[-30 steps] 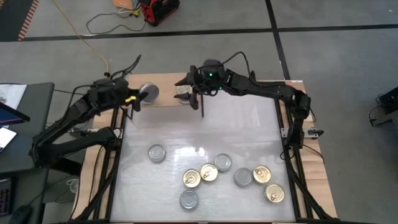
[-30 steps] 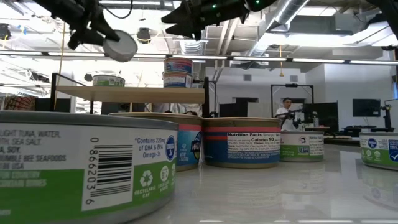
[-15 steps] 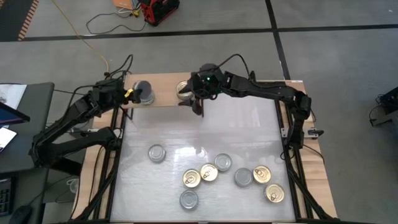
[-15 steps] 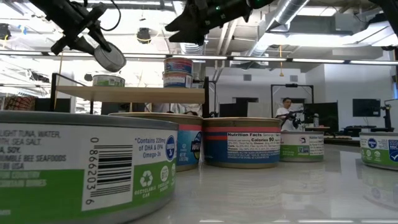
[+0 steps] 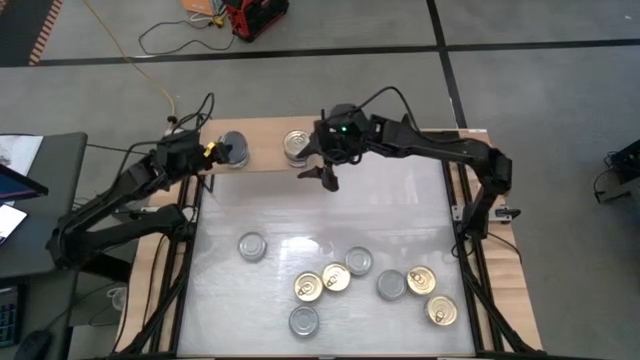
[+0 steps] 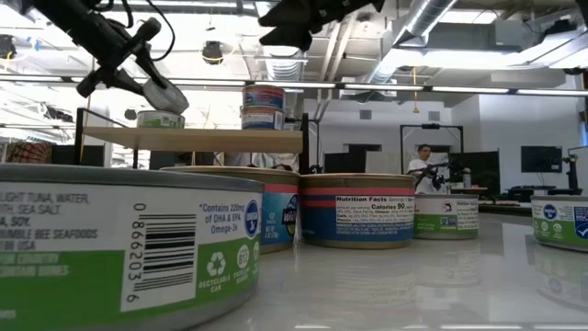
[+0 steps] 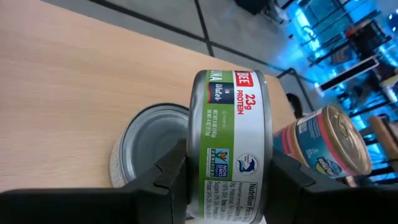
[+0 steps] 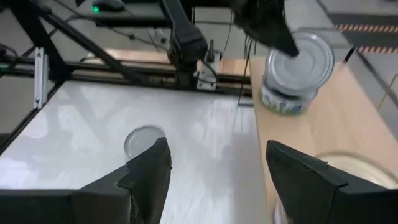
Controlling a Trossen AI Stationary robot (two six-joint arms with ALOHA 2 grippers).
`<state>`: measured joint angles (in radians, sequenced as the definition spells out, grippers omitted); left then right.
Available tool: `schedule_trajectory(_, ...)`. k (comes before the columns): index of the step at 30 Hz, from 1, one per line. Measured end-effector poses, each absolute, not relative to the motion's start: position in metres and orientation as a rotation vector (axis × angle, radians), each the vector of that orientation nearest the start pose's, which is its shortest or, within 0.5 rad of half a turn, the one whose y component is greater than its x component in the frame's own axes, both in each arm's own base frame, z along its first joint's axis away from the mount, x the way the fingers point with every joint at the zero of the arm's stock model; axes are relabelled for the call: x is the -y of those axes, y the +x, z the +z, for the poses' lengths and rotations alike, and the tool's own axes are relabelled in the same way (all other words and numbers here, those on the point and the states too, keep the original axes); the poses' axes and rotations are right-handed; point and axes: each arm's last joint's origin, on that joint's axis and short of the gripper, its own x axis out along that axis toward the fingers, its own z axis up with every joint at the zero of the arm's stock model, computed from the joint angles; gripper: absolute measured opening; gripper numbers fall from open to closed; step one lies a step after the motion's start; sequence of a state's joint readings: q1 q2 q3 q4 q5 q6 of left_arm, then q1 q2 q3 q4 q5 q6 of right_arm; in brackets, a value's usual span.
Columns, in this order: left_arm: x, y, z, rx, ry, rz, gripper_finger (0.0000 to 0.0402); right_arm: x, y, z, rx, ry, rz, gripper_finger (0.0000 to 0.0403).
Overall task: Stack canned seafood by type on shelf
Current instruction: Stack the green-white tuna can on top of the green-white tuna can on the shelf
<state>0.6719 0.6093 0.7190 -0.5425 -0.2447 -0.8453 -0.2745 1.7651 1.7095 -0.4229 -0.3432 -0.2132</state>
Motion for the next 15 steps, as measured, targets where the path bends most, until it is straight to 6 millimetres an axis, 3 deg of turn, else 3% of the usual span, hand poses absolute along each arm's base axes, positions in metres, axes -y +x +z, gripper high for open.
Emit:
schedule_trajectory(9, -0.086, 0.097, 0.298, 0.012, -0.893, 1.033, 0.0141, 0.097, 0.378, 0.376, -0.456, -0.066, 0.118, 0.0286)
schedule_trajectory(15, -0.087, 0.096, 0.296, 0.004, -0.886, 1.058, 0.0166, 0.096, 0.378, 0.375, -0.462, -0.064, 0.119, 0.0286)
